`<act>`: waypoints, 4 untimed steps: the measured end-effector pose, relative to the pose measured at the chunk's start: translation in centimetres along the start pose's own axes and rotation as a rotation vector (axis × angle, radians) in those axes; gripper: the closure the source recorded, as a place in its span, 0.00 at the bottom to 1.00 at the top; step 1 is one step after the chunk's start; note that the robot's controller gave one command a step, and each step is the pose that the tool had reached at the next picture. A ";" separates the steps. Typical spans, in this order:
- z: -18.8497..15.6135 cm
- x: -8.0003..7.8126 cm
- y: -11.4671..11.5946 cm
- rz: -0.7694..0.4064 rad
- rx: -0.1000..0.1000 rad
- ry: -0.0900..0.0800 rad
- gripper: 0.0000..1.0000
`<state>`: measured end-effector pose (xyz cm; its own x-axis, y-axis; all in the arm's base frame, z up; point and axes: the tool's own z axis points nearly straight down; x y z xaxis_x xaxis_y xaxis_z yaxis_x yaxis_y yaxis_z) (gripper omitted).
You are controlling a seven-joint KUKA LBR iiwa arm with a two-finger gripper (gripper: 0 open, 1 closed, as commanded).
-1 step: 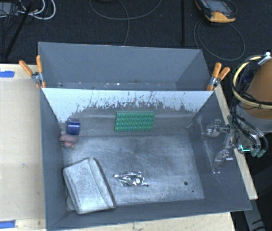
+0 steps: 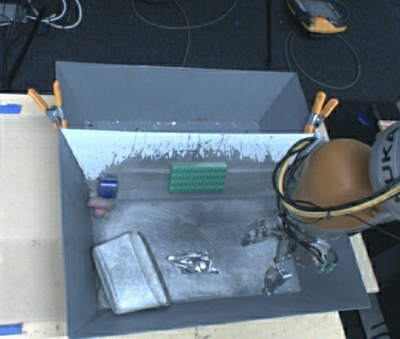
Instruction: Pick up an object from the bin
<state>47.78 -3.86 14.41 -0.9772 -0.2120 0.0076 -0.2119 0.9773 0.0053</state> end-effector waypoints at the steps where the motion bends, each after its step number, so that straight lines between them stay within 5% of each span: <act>1: 7.5 -5.1 5.5 0.159 0.005 -0.010 0.00; 3: 6.9 -4.5 12.2 0.306 0.004 -0.009 0.00; 4: 6.8 -4.5 12.2 0.302 0.004 -0.008 1.00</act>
Offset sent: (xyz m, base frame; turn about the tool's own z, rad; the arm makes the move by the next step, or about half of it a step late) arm 0.0366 0.0631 -0.0741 0.1614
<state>49.54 9.06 7.64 -0.9961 0.0879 0.0003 0.0879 0.9961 0.0000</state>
